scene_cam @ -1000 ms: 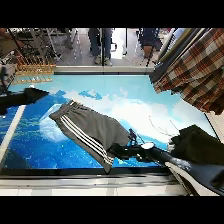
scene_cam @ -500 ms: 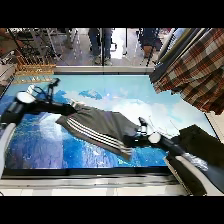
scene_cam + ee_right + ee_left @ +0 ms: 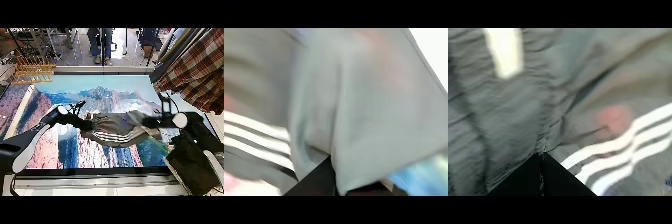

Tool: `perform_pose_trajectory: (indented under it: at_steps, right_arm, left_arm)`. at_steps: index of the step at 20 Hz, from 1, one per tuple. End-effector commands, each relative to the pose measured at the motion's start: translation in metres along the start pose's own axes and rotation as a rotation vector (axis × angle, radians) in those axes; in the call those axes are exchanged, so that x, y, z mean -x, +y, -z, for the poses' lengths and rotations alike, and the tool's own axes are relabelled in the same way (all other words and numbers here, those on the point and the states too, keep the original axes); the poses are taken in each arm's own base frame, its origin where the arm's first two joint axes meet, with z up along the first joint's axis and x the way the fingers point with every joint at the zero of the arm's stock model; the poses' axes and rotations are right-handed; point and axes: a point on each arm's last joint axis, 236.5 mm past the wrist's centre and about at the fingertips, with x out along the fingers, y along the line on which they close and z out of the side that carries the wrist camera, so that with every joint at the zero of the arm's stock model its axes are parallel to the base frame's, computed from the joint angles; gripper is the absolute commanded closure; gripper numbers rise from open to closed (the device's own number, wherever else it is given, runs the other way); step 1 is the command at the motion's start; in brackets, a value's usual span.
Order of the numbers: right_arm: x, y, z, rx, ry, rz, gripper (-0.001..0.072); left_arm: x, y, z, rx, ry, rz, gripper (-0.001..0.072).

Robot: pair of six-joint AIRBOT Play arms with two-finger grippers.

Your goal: Fold the clothes and pants, and hang the long-sleeved shirts on hangers.

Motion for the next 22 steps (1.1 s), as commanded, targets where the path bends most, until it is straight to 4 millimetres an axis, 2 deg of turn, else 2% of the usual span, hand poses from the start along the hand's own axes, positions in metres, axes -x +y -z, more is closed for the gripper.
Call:
perform_pose_trajectory:
  at_steps: [1, 2, 3, 4, 5, 7, 8, 9, 10, 11, 12, 13, 14, 15, 16, 17, 18, 20, 22]
  right_arm:
    - [-0.005, 0.126, -0.048, 0.17, -0.131, -0.194, 0.0703]
    - [-0.027, 0.163, -0.038, 0.245, -0.105, -0.235, 0.0703]
    - [-0.048, 0.191, -0.021, 0.309, -0.058, -0.26, 0.0703]
    - [-0.072, 0.215, 0.001, 0.363, 0.006, -0.278, 0.0702]
    - [-0.095, 0.231, 0.023, 0.418, 0.068, -0.288, 0.0703]
    - [-0.128, 0.252, 0.055, 0.479, 0.159, -0.315, 0.0702]
    - [-0.138, 0.258, 0.064, 0.486, 0.193, -0.331, 0.07]
    - [-0.141, 0.261, 0.066, 0.479, 0.208, -0.34, 0.0699]
    - [-0.137, 0.26, 0.057, 0.487, 0.202, -0.335, 0.0637]
    - [-0.125, 0.254, 0.042, 0.499, 0.191, -0.321, 0.0448]
    - [-0.106, 0.244, 0.018, 0.505, 0.167, -0.3, 0.028]
    - [-0.082, 0.227, -0.01, 0.497, 0.131, -0.274, 0.0268]
    - [-0.06, 0.202, -0.036, 0.471, 0.091, -0.237, 0.0267]
    - [-0.038, 0.164, -0.056, 0.404, 0.073, -0.187, 0.0267]
    - [-0.024, 0.125, -0.063, 0.294, 0.092, -0.153, 0.0245]
    - [-0.015, 0.088, -0.054, 0.174, 0.152, -0.153, 0.024]
    - [-0.014, 0.065, -0.035, 0.066, 0.215, -0.194, 0.024]
    - [-0.029, 0.046, 0.013, -0.129, 0.303, -0.341, 0.0239]
    - [-0.06, 0.04, 0.055, -0.294, 0.319, -0.445, 0.0241]
  left_arm:
    - [-0.008, 0.008, 0.012, 0.095, 0.049, -0.026, 0.0698]
    - [0.001, 0.003, 0.011, 0.098, 0.045, -0.021, 0.0699]
    - [0.02, -0.004, 0.003, 0.089, 0.014, -0.018, 0.07]
    - [0.044, -0.011, -0.006, 0.079, -0.03, -0.018, 0.07]
    - [0.076, -0.018, -0.016, 0.08, -0.088, -0.02, 0.0699]
    - [0.144, -0.024, -0.021, 0.094, -0.175, -0.023, 0.0698]
    - [0.175, -0.024, -0.018, 0.095, -0.206, -0.031, 0.0698]
    - [0.199, -0.022, -0.013, 0.098, -0.229, -0.041, 0.0698]
    - [0.22, -0.02, -0.009, 0.105, -0.256, -0.052, 0.0698]
    - [0.236, -0.017, -0.007, 0.11, -0.281, -0.065, 0.0698]
    - [0.251, -0.013, -0.006, 0.118, -0.311, -0.079, 0.0698]
    - [0.262, -0.01, -0.005, 0.124, -0.335, -0.091, 0.0698]
    - [0.27, -0.008, -0.004, 0.129, -0.351, -0.099, 0.0697]
    - [0.275, -0.007, -0.001, 0.133, -0.354, -0.102, 0.0698]
    - [0.277, -0.008, 0.003, 0.135, -0.344, -0.099, 0.0698]
    - [0.276, -0.009, 0.007, 0.131, -0.324, -0.094, 0.0697]
    - [0.274, -0.011, 0.012, 0.121, -0.303, -0.088, 0.0697]
    - [0.271, -0.015, 0.017, 0.117, -0.277, -0.078, 0.0697]
    - [0.268, -0.019, 0.018, 0.11, -0.265, -0.069, 0.0697]
